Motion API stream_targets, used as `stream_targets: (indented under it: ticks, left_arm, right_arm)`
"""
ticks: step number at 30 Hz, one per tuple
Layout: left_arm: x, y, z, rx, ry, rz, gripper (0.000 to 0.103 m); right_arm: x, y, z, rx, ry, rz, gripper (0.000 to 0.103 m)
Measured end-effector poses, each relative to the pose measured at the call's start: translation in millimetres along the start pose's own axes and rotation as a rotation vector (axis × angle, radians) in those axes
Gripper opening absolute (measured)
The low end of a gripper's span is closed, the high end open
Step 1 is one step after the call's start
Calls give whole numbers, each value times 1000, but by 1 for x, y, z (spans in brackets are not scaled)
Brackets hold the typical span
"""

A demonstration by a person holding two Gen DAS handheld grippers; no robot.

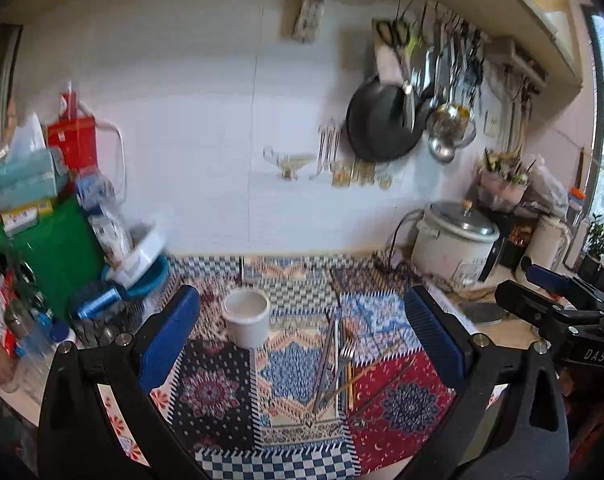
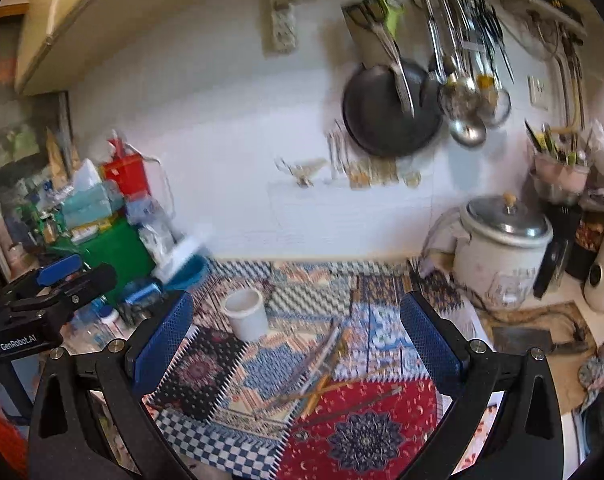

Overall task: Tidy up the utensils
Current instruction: 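Lower both tools toward the utensil pile on the cloth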

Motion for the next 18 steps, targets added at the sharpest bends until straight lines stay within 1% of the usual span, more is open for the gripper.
stream_targets:
  ticks: [1, 4, 7, 9, 11, 13, 14, 15, 17, 18]
  left_arm:
    - [5, 11, -1, -8, -1, -26, 103]
    - [23, 41, -3, -47, 8, -101, 103]
    - [42, 69, -5, -69, 10, -172, 102]
    - [56, 90, -6, -84, 1, -232, 102]
    - [69, 111, -6, -91, -14, -293, 98]
    - [79, 128, -5, -97, -20, -343, 91]
    - [88, 141, -4, -97, -24, -382, 90]
    - [93, 149, -2, -98, -25, -403, 87]
    - [108, 170, 1, -98, -22, -459, 81]
    - [113, 178, 3, -103, -15, -481, 78]
  right_arm:
    - [5, 6, 4, 6, 9, -21, 103]
    - [28, 34, 23, 29, 62, -126, 103]
    - [51, 56, 41, 61, 110, -219, 103]
    - [71, 74, 57, 86, 153, -299, 102]
    - [88, 88, 70, 106, 185, -369, 102]
    - [108, 102, 85, 137, 214, -441, 102]
    - [115, 107, 90, 149, 223, -465, 102]
    - [124, 113, 96, 158, 235, -495, 101]
    - [138, 124, 104, 164, 262, -550, 97]
    - [146, 130, 109, 163, 278, -576, 93]
Point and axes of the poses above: each gripper's, at about its wrist camera, not at the fingertips, and y roughly the way its jaws point, z to its right, x to its underside, the point moved 5 cm from there along y, roughly the way its jaws point, and after that the axes turned 5 degrees about -y, right-handed, at the moved point
